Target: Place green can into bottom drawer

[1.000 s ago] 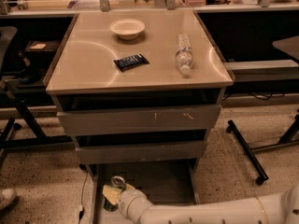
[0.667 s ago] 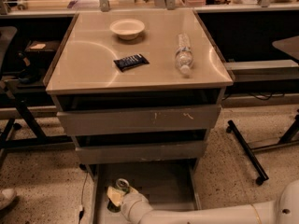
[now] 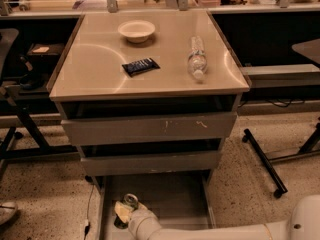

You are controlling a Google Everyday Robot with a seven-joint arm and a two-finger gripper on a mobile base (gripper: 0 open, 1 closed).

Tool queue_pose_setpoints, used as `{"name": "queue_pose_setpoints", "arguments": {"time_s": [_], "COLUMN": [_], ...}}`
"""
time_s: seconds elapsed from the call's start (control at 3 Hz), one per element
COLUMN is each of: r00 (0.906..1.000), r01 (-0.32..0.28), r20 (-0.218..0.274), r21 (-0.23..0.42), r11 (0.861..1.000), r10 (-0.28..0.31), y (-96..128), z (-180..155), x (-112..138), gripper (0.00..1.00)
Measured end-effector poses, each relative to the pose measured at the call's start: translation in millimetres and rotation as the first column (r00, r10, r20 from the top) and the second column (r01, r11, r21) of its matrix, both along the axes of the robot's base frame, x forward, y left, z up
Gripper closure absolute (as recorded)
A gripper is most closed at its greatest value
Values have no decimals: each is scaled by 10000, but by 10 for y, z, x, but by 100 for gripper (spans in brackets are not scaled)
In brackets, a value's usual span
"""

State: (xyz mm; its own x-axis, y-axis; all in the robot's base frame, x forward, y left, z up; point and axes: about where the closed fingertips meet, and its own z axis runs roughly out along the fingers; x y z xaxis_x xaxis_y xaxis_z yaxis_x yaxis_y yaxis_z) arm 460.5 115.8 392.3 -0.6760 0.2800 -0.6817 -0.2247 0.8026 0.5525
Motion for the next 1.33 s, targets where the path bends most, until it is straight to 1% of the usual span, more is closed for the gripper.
{"name": "queue_pose_setpoints", "arguments": {"time_s": [0.33,0.67,1.0,1.33], "r00": [9972,9897,9807,9742], "r01": [704,1306,1787,2091], "r20": [281,699,1069,1249], "r21": [-298,-842,-1484,-1892], "r11": [9971,9878,9726,9594], "r10": [-696,-1249,-1639,-1877], "y": [-79,-227,-422,-546], "z": [-368,-619,-811,-998], "x": [110,217,325,430], "gripper": [100,100,100,100]}}
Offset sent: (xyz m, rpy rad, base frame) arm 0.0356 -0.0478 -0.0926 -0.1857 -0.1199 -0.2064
